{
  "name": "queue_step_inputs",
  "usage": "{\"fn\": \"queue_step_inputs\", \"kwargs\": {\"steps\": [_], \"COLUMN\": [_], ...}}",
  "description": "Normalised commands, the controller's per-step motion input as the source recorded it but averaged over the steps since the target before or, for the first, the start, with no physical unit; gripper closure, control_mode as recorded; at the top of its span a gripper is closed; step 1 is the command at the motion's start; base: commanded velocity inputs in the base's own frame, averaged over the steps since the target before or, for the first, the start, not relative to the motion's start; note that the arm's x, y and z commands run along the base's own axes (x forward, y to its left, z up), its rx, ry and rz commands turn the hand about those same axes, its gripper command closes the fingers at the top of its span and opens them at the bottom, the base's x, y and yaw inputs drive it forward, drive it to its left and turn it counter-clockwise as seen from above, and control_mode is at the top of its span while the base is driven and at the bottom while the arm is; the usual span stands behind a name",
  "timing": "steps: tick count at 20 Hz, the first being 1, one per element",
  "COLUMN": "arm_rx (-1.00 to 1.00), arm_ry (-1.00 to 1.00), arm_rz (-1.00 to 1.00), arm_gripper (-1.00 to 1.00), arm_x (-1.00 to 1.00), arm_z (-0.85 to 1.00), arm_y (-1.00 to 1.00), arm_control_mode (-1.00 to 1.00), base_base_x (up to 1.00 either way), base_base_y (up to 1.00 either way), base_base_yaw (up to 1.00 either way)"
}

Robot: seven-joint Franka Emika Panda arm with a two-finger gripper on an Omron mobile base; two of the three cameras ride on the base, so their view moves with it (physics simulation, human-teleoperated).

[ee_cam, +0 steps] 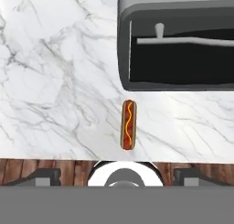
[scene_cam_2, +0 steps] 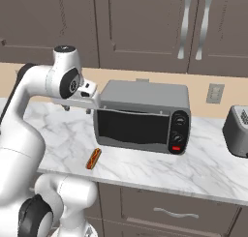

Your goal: Store the hot dog in the freezer for long-term storage. Close the freezer door after placing the cooked food.

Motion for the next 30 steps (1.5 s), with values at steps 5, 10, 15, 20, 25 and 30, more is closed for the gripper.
{"fn": "queue_step_inputs", "kwargs": {"steps": [5, 10, 15, 20, 25, 30], "arm_rx": [-0.06, -0.07, -0.01, 0.0, 0.0, 0.0], "arm_ry": [0.1, 0.14, 0.17, 0.13, 0.06, 0.06], "arm_rz": [-0.01, 0.0, 0.0, 0.0, 0.0, 0.0], "arm_gripper": [-1.0, -1.0, -1.0, -1.0, -1.0, -1.0], "arm_x": [-0.18, -0.02, 0.0, 0.0, 0.0, 0.0], "arm_z": [-0.37, -0.44, -0.46, -0.42, -0.28, -0.36], "arm_y": [0.0, 0.0, 0.0, 0.0, -0.01, -0.11], "arm_control_mode": [-1.0, -1.0, -1.0, -1.0, -1.0, -1.0], "base_base_x": [0.0, 0.0, 0.0, 0.0, 0.0, 0.0], "base_base_y": [0.0, 0.0, 0.0, 0.0, 0.0, 0.0], "base_base_yaw": [0.0, 0.0, 0.0, 0.0, 0.0, 0.0]}}
